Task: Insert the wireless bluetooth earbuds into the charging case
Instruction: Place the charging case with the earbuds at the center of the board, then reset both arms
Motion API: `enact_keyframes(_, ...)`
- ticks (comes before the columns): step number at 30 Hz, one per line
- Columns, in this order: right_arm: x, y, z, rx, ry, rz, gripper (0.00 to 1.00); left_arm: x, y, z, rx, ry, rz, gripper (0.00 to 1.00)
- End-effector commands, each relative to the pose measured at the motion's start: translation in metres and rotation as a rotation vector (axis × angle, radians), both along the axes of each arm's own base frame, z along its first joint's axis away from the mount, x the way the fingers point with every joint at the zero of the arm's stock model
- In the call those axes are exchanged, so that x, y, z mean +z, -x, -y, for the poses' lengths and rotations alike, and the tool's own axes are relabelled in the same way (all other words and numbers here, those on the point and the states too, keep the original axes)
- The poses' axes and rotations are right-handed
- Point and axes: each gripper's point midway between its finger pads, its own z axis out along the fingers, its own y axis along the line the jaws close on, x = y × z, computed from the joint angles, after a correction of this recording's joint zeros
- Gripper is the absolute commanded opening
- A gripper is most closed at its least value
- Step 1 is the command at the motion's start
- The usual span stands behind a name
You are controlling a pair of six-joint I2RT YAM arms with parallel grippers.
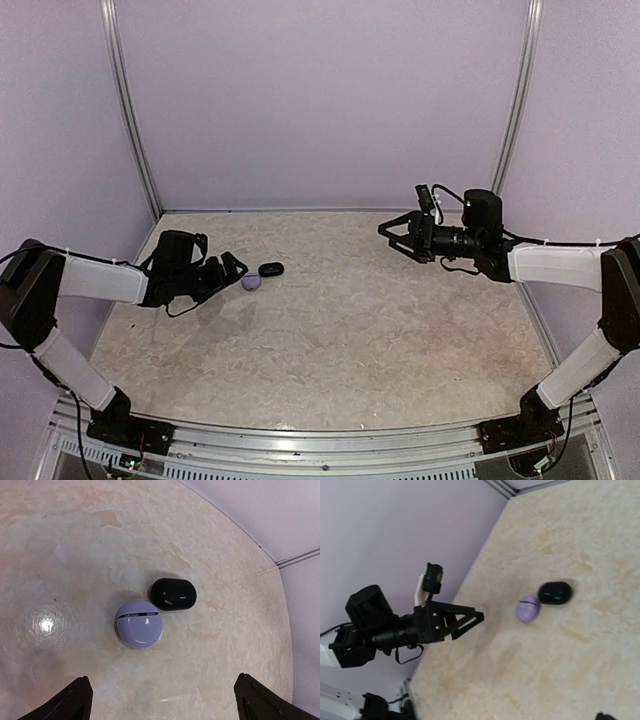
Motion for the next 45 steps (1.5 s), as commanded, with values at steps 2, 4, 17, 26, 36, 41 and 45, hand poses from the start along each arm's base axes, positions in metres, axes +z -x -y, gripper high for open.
enact_keyframes(2, 0.036, 0.011, 0.007, 0.032, -0.104, 0.067, 0.99, 0.052, 0.003, -0.015, 0.008, -0.074, 0.132, 0.99)
enact_keyframes(4, 0.039, 0.014, 0.012, 0.034, -0.14, 0.056, 0.99, 0.073, 0.005, -0.018, 0.014, -0.093, 0.185, 0.99)
enact_keyframes(17, 0.034, 0.017, 0.038, -0.023, -0.164, 0.084, 1.0, 0.136, 0.034, 0.03, -0.045, -0.226, 0.402, 0.99)
enact_keyframes(26, -0.007, 0.026, 0.057, -0.091, -0.053, 0.114, 1.0, 0.113, 0.045, 0.072, -0.14, -0.21, 0.413, 0.99)
enact_keyframes(36, -0.024, 0.031, 0.062, -0.102, -0.037, 0.112, 0.99, 0.103, 0.045, 0.072, -0.135, -0.226, 0.417, 0.99)
enact_keyframes(41, -0.022, 0.03, 0.062, -0.102, -0.038, 0.118, 0.99, 0.102, 0.044, 0.07, -0.124, -0.231, 0.416, 0.99)
enact_keyframes(45, -0.019, 0.03, 0.062, -0.099, -0.042, 0.127, 1.0, 0.105, 0.045, 0.066, -0.113, -0.229, 0.426, 0.99)
